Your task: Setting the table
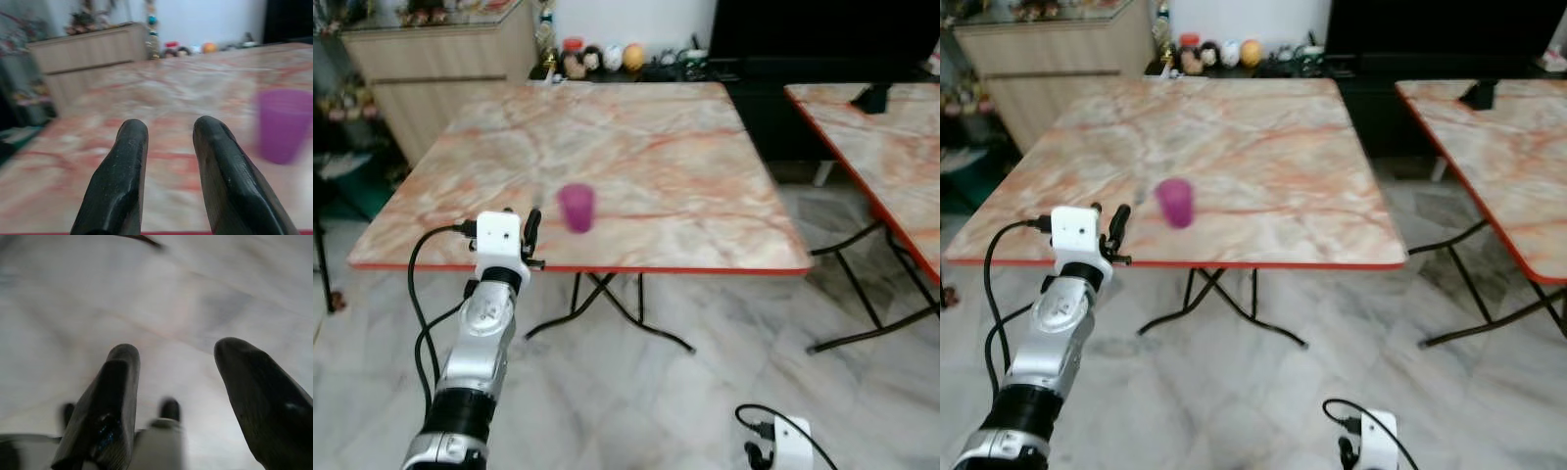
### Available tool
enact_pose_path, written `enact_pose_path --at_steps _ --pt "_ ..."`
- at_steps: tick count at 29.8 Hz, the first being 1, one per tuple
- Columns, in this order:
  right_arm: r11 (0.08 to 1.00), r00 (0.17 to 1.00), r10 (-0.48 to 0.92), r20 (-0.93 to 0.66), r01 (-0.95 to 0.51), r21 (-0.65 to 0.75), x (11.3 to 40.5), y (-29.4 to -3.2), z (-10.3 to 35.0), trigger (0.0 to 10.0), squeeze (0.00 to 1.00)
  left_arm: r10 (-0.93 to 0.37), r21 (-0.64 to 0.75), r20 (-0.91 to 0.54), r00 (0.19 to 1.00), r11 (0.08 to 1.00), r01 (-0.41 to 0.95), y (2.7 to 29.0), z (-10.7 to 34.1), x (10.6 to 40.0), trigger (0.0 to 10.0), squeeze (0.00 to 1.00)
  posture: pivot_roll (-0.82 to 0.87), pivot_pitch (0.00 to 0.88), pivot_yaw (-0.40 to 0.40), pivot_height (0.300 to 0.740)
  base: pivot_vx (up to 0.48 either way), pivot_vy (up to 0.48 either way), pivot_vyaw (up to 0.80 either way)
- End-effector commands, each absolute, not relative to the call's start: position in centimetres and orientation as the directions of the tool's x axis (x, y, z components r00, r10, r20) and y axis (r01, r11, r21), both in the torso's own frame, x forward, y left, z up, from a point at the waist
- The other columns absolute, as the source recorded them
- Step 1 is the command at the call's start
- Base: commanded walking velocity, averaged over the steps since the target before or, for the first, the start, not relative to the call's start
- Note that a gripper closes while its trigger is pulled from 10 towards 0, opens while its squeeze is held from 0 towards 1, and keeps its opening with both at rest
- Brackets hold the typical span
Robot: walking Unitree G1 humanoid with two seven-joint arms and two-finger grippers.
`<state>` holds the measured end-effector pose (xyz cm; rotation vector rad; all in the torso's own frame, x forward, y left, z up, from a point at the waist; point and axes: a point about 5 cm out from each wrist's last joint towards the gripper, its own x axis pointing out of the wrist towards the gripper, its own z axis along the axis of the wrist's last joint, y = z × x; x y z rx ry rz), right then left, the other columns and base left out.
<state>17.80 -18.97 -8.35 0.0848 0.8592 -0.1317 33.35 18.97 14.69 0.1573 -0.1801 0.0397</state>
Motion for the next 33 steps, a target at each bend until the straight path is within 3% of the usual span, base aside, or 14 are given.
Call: enact_pose_path --at_steps 1,8,33 --pt "0.988 0.633 -0.095 -0.768 0.157 0.007 17.4 -19.6 -8.5 10.0 0.0 0.002 0.142 0.205 0.979 0.989 -0.032 18.1 15.3 33.5 10.0 0.0 0.07 0.0 0.006 0.74 0.0 0.428 0.0" --pt "0.988 0.629 -0.094 -0.771 0.156 0.007 17.4 -19.5 -8.5 10.0 0.0 -0.064 0.151 0.196 0.978 0.988 0.034 17.3 15.1 33.5 10.0 0.0 0.07 0.0 0.005 0.74 0.0 0.092 0.0" --pt "0.988 0.605 -0.093 -0.791 0.157 0.004 16.6 -19.6 -8.9 10.0 0.0 -0.079 0.101 0.181 0.98 0.993 0.061 17.2 14.8 33.3 10.0 0.0 0.08 0.0 0.004 0.74 0.01 0.0 0.0"
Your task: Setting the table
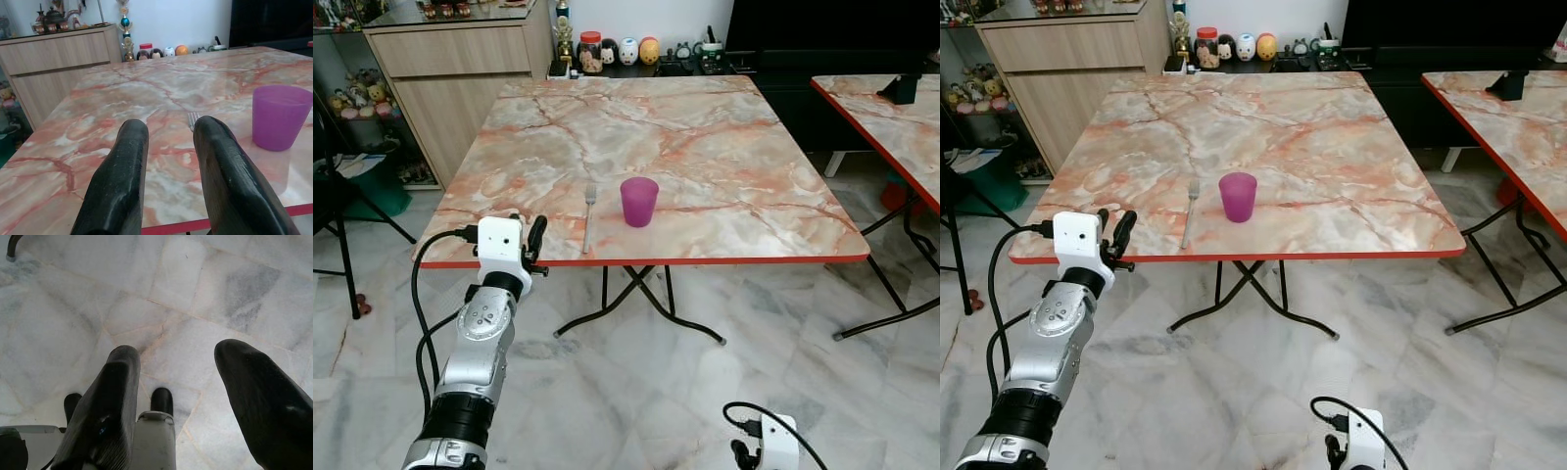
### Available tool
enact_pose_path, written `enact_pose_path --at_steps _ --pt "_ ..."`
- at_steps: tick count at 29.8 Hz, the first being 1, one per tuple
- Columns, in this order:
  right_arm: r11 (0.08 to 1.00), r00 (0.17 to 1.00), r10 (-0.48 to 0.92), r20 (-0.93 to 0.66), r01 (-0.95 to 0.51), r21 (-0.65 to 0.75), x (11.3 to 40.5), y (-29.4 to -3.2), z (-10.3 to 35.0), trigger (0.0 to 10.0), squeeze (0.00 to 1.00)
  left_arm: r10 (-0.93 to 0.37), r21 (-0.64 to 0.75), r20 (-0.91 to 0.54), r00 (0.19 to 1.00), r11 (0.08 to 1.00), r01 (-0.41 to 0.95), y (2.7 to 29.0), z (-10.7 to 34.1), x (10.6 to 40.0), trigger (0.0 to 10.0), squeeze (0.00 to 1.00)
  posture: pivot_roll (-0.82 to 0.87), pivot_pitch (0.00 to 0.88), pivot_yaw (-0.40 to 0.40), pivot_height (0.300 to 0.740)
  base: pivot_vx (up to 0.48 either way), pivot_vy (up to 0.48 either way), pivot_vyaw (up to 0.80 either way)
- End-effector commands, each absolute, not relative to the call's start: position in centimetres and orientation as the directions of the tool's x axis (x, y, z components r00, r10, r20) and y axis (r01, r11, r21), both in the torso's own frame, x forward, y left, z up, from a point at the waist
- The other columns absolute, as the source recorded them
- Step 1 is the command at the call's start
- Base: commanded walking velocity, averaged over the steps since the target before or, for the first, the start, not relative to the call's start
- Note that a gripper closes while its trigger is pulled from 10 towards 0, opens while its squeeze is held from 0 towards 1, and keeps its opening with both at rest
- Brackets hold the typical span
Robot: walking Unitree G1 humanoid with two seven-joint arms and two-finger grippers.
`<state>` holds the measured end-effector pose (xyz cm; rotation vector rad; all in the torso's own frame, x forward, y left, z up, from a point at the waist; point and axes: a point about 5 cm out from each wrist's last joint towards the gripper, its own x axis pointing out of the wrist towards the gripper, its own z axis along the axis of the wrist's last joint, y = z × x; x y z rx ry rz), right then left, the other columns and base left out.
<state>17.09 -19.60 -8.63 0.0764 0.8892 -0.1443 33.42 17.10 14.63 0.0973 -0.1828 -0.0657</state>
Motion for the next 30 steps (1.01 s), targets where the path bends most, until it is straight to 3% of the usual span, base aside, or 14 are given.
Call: enact_pose_path --at_steps 1,30 --pt "0.988 0.611 -0.092 -0.787 0.155 0.005 16.71 -19.52 -8.82 10.0 0.0 -0.078 0.1 0.181 0.98 0.993 0.061 17.23 14.85 33.28 10.0 0.0 0.08 0.0 0.004 0.74 0.24 0.0 0.0" --pt "0.988 0.612 -0.088 -0.786 0.153 0.009 16.69 -19.36 -8.84 10.0 0.0 -0.095 0.102 0.181 0.979 0.992 0.078 16.86 14.78 33.21 10.0 0.0 0.08 0.0 0.006 0.74 0.281 0.0 0.0"
